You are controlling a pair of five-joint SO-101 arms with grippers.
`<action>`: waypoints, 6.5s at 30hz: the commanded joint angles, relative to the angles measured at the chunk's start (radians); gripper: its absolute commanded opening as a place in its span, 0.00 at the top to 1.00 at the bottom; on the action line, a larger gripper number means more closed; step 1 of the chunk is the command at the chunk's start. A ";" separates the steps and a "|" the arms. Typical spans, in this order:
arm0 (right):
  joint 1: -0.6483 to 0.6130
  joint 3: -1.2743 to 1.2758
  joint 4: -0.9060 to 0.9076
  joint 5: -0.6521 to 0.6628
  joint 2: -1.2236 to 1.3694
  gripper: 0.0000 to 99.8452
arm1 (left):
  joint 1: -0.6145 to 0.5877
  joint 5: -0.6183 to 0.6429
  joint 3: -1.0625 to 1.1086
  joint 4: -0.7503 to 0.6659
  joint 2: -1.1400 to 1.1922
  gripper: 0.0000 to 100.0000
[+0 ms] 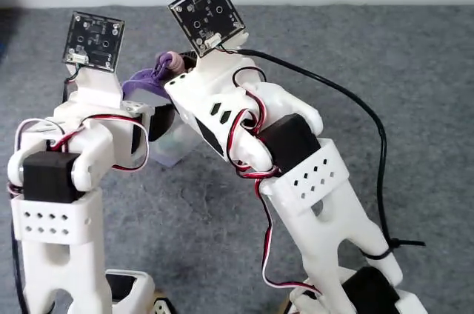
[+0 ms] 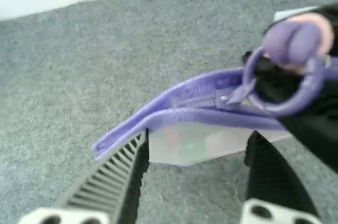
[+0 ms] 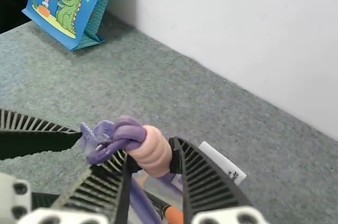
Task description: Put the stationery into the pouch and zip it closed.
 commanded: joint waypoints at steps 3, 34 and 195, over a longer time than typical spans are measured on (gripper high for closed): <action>-0.007 -0.020 0.005 0.028 -0.079 0.99 | -0.037 0.006 -0.101 -0.031 -0.021 0.71; -0.160 -0.020 0.099 0.014 -0.128 0.99 | -0.029 -0.295 -0.222 0.189 -0.014 0.90; 0.124 0.054 -0.323 0.443 0.002 0.99 | 0.072 -0.032 -0.206 0.120 -0.087 0.83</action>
